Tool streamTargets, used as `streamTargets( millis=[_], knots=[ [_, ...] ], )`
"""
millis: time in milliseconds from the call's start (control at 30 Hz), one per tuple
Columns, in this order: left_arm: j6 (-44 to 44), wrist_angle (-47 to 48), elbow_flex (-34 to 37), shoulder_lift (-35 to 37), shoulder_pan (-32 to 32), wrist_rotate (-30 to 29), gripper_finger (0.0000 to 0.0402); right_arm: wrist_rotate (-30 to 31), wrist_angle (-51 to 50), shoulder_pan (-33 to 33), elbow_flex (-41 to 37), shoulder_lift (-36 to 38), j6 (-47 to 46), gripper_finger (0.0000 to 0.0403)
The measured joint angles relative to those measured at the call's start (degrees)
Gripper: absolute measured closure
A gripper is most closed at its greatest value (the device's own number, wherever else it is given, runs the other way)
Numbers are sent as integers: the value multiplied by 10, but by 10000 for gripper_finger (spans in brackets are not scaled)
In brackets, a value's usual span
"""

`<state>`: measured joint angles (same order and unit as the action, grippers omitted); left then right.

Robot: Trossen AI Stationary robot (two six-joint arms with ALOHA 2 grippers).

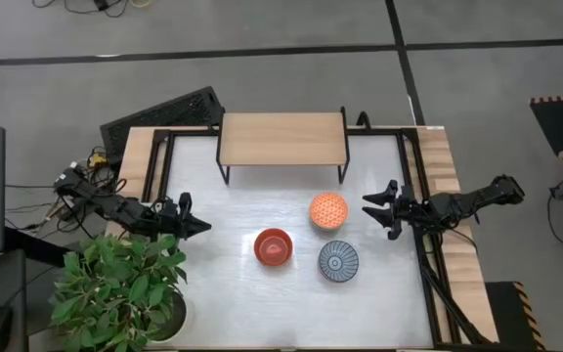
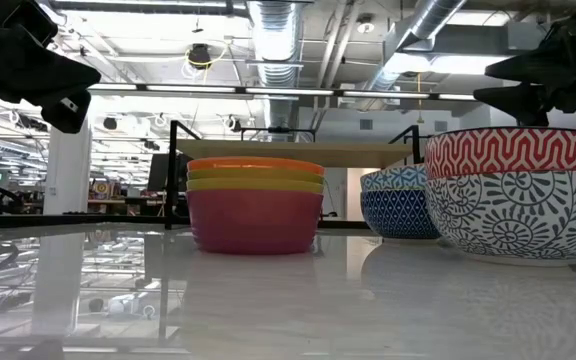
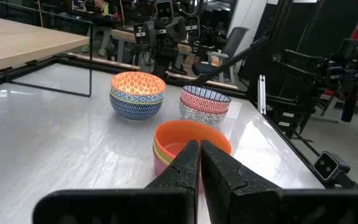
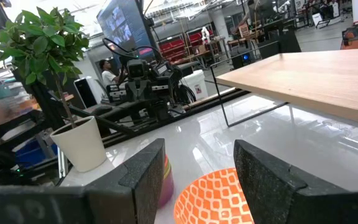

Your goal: Place and stack bowls onto a shelf

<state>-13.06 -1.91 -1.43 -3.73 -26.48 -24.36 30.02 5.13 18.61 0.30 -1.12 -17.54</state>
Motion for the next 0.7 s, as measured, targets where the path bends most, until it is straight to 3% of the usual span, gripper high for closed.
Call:
streamTargets(
  millis=[567,700],
  knots=[
    [8,-14,0,0,7,-4,401,0,0,0,0,0,0,184],
    [-70,-15,0,0,7,-6,401,0,0,0,0,0,0,184]
  ],
)
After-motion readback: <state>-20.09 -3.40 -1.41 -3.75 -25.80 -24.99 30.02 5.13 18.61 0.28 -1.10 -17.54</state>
